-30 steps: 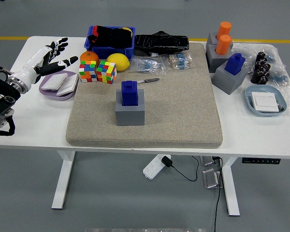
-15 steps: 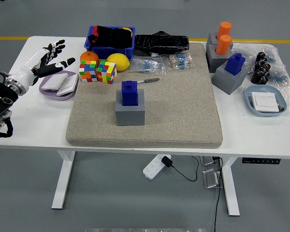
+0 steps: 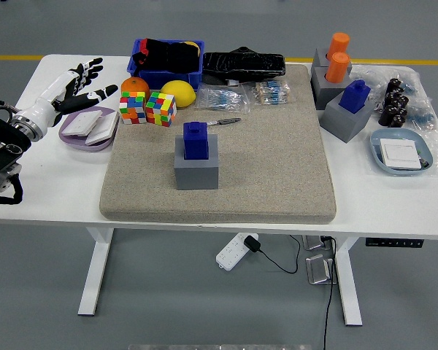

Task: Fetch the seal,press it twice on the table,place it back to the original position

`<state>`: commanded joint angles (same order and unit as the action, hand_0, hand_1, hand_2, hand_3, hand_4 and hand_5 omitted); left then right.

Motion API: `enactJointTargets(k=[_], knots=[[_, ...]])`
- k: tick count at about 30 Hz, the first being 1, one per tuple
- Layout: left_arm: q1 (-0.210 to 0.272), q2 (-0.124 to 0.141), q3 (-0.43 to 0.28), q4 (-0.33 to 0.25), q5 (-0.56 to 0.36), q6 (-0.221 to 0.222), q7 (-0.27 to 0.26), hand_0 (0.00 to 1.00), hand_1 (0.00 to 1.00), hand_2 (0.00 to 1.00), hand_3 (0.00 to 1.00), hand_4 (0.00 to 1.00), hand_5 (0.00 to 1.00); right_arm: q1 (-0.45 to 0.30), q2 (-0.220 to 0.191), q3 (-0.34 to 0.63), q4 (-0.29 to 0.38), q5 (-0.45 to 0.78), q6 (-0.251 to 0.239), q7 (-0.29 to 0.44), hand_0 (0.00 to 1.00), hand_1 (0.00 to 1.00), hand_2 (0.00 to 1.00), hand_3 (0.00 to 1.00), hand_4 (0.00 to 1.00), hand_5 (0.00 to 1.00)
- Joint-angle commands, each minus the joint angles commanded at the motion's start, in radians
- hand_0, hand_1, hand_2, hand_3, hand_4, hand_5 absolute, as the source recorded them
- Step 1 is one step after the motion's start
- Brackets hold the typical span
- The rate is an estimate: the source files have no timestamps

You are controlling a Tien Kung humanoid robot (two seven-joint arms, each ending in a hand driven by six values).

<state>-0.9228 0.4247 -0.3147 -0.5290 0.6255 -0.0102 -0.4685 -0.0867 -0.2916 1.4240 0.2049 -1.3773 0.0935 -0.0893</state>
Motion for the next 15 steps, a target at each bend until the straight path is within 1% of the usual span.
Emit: enactJointTargets(k=[7,15], knots=[[0.003,0.006,-0.019,-0.005,0.003,0.000,-0.001,0.998,0.997,0.996,0.998,0.858,0.556,0.012,-0.013,-0.003,-0.002,-0.001,-0.002,-0.001,0.776,0.682,0.679,0.622,0.821,0.512],[0.000,0.007,-0.026,-0.005,0.002,0.000,0.002,0.998,0.995,0.997,0.998,0.854,0.560,0.011,-0.006,0.001,-0.003,-0.002,-0.001,-0.003,0.775,0.682,0.679,0.623,0.820,0.513]])
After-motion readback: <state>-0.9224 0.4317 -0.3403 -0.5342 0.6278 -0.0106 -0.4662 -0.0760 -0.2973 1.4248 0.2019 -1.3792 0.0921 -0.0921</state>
